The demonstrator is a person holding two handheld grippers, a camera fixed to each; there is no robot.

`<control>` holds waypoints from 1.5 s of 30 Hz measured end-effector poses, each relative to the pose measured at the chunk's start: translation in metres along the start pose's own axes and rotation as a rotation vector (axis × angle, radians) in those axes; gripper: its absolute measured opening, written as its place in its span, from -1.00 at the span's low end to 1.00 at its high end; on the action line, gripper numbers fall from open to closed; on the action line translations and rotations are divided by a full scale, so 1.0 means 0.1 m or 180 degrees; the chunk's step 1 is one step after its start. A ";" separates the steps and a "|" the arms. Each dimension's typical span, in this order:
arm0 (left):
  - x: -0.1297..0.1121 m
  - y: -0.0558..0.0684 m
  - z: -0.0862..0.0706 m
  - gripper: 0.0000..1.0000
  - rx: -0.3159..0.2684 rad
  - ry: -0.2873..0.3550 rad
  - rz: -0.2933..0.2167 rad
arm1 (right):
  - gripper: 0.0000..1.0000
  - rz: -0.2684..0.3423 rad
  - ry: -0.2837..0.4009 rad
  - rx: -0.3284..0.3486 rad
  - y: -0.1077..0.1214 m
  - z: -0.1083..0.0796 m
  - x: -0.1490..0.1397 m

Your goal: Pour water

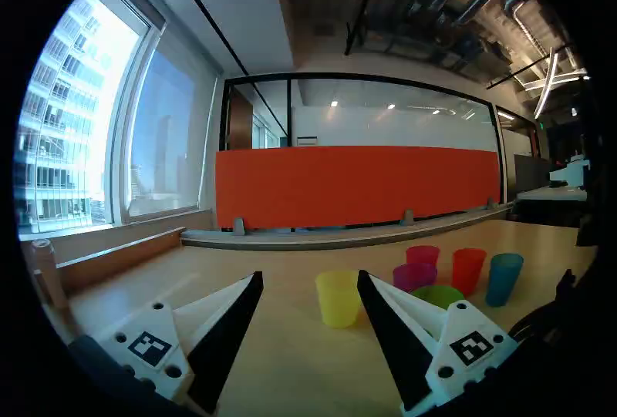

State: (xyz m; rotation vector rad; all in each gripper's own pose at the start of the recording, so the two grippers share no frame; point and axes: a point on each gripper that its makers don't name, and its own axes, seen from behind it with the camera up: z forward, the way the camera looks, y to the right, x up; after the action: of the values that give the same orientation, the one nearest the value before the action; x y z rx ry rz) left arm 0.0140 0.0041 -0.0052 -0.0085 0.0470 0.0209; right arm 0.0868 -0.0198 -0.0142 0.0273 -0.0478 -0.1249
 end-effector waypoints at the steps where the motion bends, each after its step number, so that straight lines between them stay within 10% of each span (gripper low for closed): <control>1: -0.01 0.00 0.00 0.81 0.0001 -0.0007 -0.0013 | 1.00 -0.0001 0.0003 -0.0004 0.00 0.00 0.00; 45: -0.13 -0.03 0.06 0.81 -0.0012 -0.0148 -0.0068 | 1.00 0.0166 0.0130 -0.0080 0.11 0.06 -0.25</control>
State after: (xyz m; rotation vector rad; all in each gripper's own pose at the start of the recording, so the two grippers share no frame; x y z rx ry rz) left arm 0.0016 0.0014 0.0015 -0.0124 0.0003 -0.0003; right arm 0.0634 -0.0055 -0.0093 0.0034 -0.0061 -0.0727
